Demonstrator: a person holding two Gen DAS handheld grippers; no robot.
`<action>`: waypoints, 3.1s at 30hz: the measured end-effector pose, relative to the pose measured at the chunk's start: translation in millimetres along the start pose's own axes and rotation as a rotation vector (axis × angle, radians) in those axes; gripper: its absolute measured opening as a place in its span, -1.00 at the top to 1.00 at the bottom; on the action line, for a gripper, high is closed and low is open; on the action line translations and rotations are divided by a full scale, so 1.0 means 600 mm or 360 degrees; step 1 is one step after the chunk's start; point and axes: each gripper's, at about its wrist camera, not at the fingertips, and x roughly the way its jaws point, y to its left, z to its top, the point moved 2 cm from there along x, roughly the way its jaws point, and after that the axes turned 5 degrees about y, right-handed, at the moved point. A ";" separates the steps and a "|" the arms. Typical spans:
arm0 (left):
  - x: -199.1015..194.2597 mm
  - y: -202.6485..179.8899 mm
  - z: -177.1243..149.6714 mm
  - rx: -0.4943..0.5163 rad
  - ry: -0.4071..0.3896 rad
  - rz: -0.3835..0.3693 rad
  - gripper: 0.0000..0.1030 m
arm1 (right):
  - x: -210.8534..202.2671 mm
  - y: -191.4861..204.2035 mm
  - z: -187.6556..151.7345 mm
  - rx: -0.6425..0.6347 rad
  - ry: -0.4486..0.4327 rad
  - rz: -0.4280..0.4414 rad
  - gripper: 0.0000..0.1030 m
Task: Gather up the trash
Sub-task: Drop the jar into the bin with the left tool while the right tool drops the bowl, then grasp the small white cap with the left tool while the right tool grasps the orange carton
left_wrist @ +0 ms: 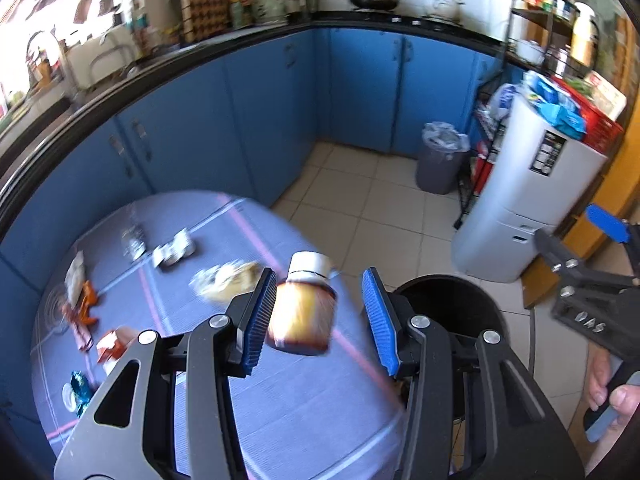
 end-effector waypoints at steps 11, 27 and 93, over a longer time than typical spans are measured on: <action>-0.001 -0.026 0.025 0.0038 -0.0019 -0.0108 0.27 | 0.020 -0.067 -0.034 0.0137 0.0078 0.0018 -0.78; -0.030 0.130 -0.004 -0.0272 -0.0030 0.0020 0.15 | 0.022 0.029 -0.025 0.0117 0.0080 0.0387 -0.78; -0.021 0.570 -0.340 -0.0938 0.0193 0.0454 0.20 | 0.030 0.635 -0.049 -0.0850 0.0177 0.0843 0.29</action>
